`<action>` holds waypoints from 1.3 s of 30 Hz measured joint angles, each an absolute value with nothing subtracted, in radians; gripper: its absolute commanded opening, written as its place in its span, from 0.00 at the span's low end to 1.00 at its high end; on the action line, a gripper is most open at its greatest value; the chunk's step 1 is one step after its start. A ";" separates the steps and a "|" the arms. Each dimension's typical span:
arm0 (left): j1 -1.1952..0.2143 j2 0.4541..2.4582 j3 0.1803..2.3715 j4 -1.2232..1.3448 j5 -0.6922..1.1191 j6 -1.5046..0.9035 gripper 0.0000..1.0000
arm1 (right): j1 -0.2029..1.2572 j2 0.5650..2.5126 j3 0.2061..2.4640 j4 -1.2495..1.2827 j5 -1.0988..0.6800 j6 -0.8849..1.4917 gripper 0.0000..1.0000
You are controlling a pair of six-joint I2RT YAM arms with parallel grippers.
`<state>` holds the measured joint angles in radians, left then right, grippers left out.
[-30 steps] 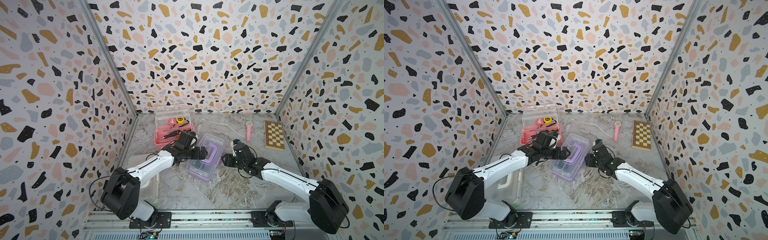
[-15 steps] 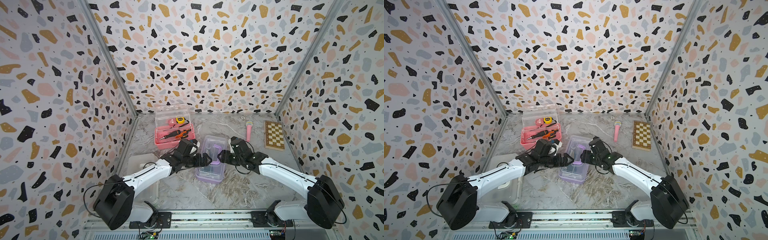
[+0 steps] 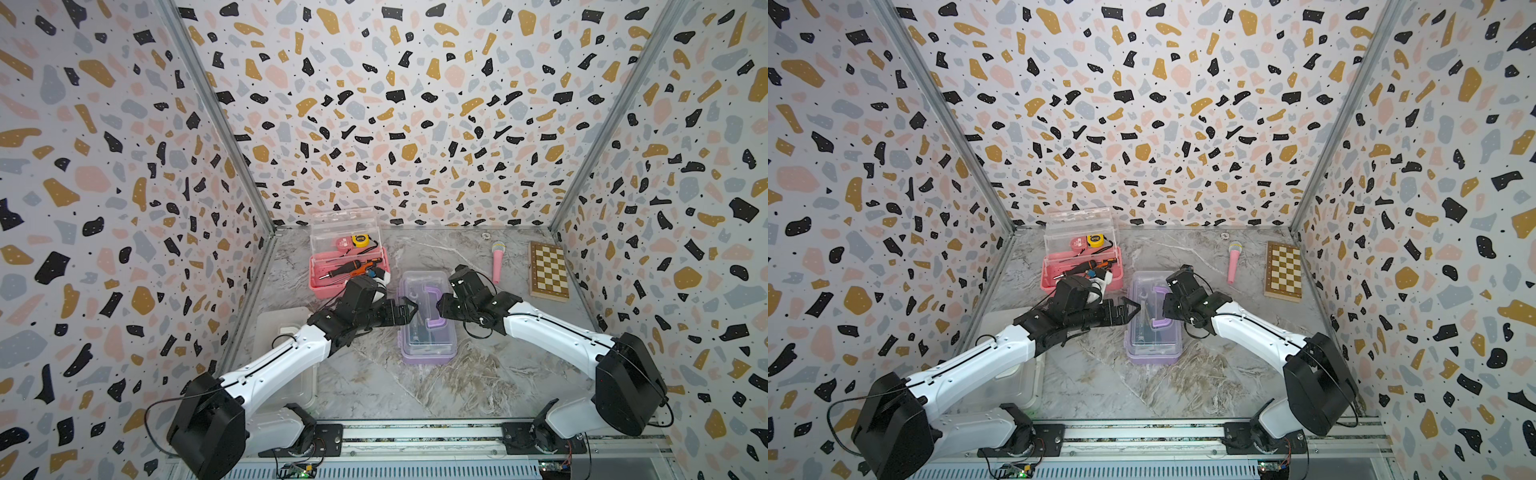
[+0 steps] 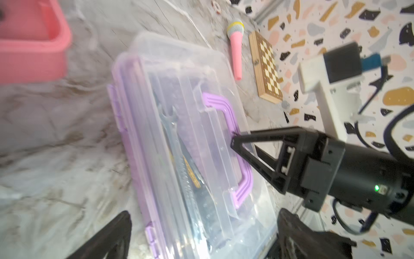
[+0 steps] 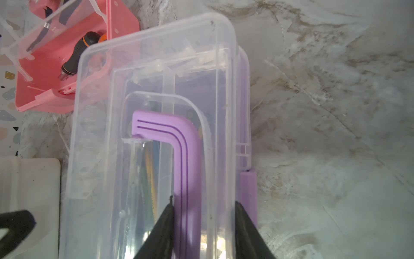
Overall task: Close toolboxes
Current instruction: Move the toolbox to the center of the board.
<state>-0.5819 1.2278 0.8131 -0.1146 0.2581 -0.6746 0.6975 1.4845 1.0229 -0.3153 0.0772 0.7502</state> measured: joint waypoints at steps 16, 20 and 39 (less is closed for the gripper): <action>-0.418 1.200 0.759 -0.163 0.200 -0.609 0.99 | 0.495 1.764 1.310 -0.292 0.036 0.530 0.33; -0.402 1.200 0.751 -0.164 0.200 -0.600 0.99 | 0.432 1.874 1.442 -0.296 0.029 0.493 0.33; -0.355 1.463 0.981 -0.141 0.080 -0.484 0.99 | 0.337 2.004 1.754 -0.477 0.142 0.262 1.00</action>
